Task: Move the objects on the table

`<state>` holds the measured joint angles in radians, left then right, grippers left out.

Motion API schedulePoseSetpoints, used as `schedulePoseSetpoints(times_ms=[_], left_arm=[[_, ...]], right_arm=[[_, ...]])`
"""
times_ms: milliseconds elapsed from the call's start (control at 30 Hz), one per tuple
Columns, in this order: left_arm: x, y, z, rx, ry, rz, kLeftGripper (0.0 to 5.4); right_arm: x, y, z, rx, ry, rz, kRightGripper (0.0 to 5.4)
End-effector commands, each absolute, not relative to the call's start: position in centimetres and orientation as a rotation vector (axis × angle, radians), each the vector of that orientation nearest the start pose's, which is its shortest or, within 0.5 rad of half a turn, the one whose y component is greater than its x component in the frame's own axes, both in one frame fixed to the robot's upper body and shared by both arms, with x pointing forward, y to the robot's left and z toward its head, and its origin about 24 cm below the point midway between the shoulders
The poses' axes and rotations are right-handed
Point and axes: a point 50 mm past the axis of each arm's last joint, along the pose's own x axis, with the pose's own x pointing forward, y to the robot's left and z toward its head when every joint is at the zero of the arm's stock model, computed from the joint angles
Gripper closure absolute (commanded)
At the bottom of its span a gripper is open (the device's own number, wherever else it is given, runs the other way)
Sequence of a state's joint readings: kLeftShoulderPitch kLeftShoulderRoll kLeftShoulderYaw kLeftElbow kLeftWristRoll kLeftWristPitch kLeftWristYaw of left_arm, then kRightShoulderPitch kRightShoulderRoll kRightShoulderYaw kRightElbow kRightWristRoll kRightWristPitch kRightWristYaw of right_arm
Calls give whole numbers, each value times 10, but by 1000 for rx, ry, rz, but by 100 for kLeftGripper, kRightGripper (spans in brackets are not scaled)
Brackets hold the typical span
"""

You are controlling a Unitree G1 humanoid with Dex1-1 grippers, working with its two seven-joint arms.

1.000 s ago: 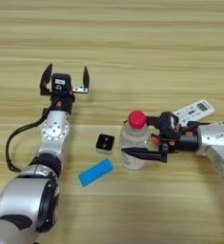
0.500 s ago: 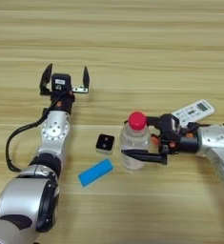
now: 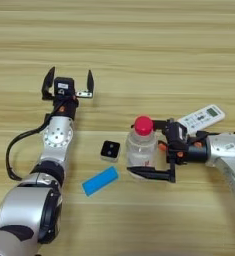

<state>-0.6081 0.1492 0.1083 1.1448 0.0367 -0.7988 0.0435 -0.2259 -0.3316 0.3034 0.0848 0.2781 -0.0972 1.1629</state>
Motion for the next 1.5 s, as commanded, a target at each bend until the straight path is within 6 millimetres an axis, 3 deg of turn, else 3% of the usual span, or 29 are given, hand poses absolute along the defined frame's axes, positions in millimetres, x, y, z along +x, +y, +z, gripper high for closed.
schedulePoseSetpoints(times_ms=[33,433,800,1267,1500], left_arm=[[339,174,47,150,-269,12,0],[339,173,48,150,-268,13,0],[339,173,47,150,-267,13,0],[340,173,47,151,-264,13,0],[340,173,47,150,-265,13,0]], right_arm=[[245,-98,69,-177,-84,1476,2],[245,-99,78,-157,-136,1468,2],[239,-103,100,-115,-229,1489,2],[238,-125,138,-2,-363,1475,2],[244,-140,144,-23,-369,1412,2]])
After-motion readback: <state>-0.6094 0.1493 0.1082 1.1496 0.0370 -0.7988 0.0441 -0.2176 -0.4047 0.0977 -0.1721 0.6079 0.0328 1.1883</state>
